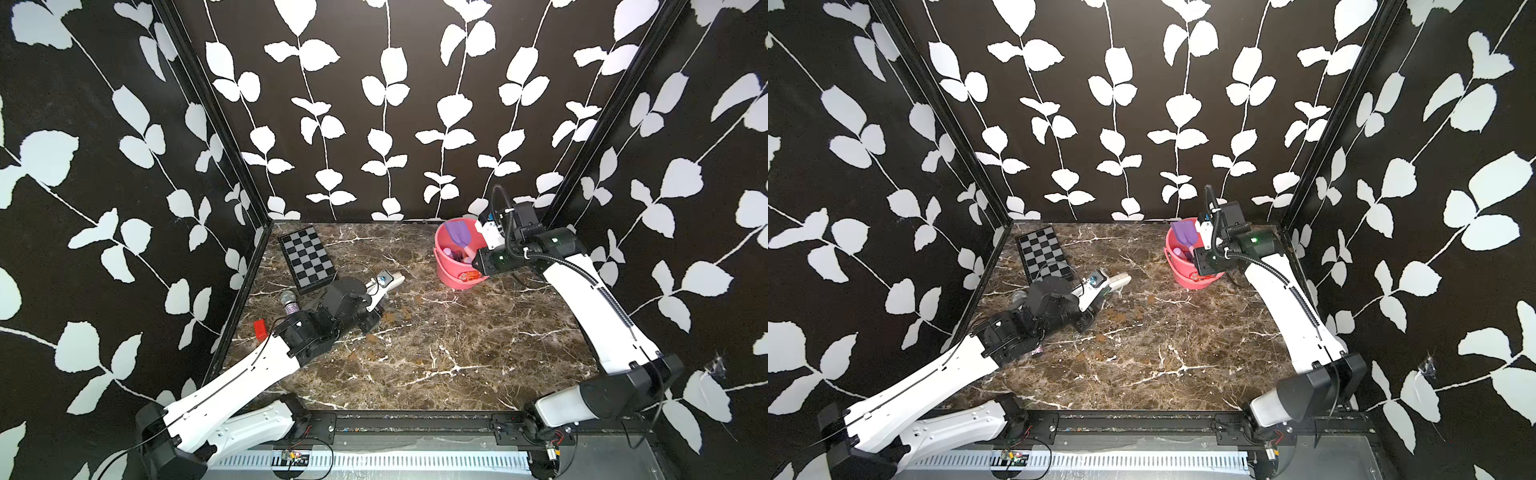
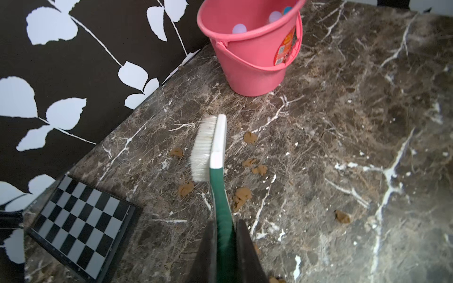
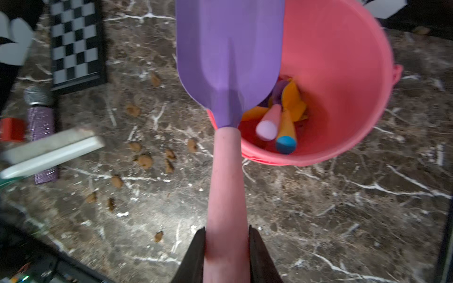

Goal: Brush the soil off the hand trowel and place it into the bucket
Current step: Place the hand trowel in the bucket.

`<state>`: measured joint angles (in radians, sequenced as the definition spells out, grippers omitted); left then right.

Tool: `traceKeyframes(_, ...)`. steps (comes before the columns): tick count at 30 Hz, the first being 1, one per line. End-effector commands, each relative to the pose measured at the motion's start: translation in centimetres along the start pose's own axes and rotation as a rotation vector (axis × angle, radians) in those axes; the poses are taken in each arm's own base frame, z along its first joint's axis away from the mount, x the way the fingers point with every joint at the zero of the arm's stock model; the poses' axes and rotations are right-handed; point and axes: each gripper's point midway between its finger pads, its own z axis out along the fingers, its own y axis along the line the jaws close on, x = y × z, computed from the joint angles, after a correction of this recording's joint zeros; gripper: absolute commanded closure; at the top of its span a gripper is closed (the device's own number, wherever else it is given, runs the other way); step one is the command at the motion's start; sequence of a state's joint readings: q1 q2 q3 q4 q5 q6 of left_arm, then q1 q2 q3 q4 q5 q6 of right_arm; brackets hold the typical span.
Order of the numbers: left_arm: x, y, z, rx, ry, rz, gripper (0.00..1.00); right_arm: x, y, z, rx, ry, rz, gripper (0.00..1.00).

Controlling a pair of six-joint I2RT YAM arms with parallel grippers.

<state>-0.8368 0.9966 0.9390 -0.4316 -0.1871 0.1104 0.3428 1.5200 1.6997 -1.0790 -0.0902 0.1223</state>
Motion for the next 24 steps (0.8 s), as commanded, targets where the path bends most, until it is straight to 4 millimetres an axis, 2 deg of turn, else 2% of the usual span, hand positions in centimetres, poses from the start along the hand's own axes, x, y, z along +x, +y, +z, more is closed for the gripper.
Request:
traceKeyframes(1,-2.3,1.1,-0.6,-0.039,-0.073,-0.154,1.00,-0.5,-3.4,0.6,0.156,0.038,-0.030,1.00)
traceKeyframes(9,-1.5,1.6,-1.2,-0.068,-0.072,-0.146,1.00,-1.0,-6.2,3.9,0.235,0.168,-0.032,1.00)
traceKeyframes(16,-1.3,1.6,-1.1,-0.070,-0.064,-0.129,1.00,-1.1,-6.3,6.2,0.229,0.240,-0.035,1.00)
traceKeyframes(20,-1.2,1.5,-0.9,-0.070,-0.056,-0.126,1.00,-1.3,-6.1,7.5,0.211,0.251,-0.028,0.90)
traceKeyframes(24,-1.1,1.5,-0.9,-0.069,-0.053,-0.122,1.00,-1.6,-6.0,8.6,0.200,0.259,-0.024,0.87)
